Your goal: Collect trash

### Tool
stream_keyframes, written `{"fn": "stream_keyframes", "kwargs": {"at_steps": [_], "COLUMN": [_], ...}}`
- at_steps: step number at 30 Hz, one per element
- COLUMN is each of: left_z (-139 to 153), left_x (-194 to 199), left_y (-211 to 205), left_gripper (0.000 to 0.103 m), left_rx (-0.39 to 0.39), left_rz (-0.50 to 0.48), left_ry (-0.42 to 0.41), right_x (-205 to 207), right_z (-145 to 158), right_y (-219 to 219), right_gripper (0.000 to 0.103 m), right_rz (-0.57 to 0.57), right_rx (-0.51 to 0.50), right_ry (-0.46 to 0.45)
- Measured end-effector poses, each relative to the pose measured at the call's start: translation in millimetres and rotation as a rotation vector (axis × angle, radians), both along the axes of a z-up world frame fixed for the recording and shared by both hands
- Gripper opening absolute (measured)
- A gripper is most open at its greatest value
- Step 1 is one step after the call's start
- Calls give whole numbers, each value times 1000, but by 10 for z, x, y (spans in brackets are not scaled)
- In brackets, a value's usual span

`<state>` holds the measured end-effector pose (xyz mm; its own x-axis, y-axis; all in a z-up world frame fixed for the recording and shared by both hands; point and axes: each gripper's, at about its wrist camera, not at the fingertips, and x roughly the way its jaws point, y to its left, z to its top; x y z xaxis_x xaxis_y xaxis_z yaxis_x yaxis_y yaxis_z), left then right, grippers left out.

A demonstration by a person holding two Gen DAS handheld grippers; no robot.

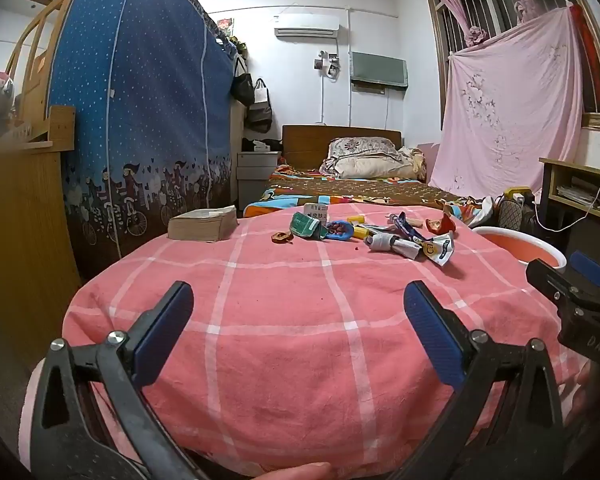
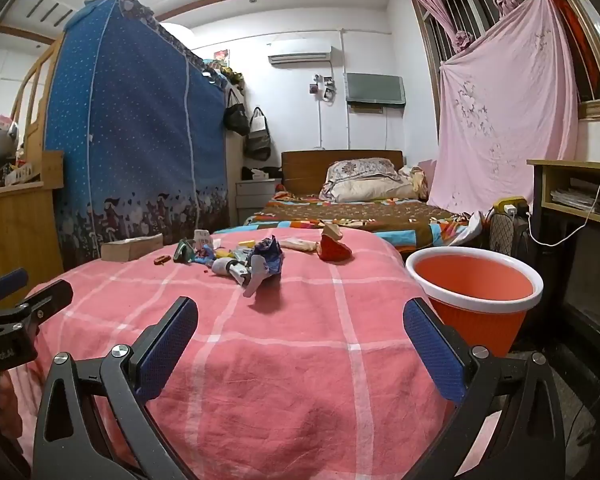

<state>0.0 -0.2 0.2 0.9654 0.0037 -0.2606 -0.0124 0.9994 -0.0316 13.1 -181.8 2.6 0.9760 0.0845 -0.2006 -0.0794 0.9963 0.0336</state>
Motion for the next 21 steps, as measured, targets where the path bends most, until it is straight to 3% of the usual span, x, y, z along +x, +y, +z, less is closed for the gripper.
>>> {"fn": "stream_keyframes", "kwargs": {"at_steps": [21], "left_z": [2], "left_x": [5], "left_y": [0], "left_gripper": [89], "left_rx": [4], "left_rz": [1], "left_ry": [-3], "right_x": [10], "right_z": [-18], "right_y": [-7], "right_gripper": [103], "right_rz": [1], "right_rx": [7], "right_ry": [5]}}
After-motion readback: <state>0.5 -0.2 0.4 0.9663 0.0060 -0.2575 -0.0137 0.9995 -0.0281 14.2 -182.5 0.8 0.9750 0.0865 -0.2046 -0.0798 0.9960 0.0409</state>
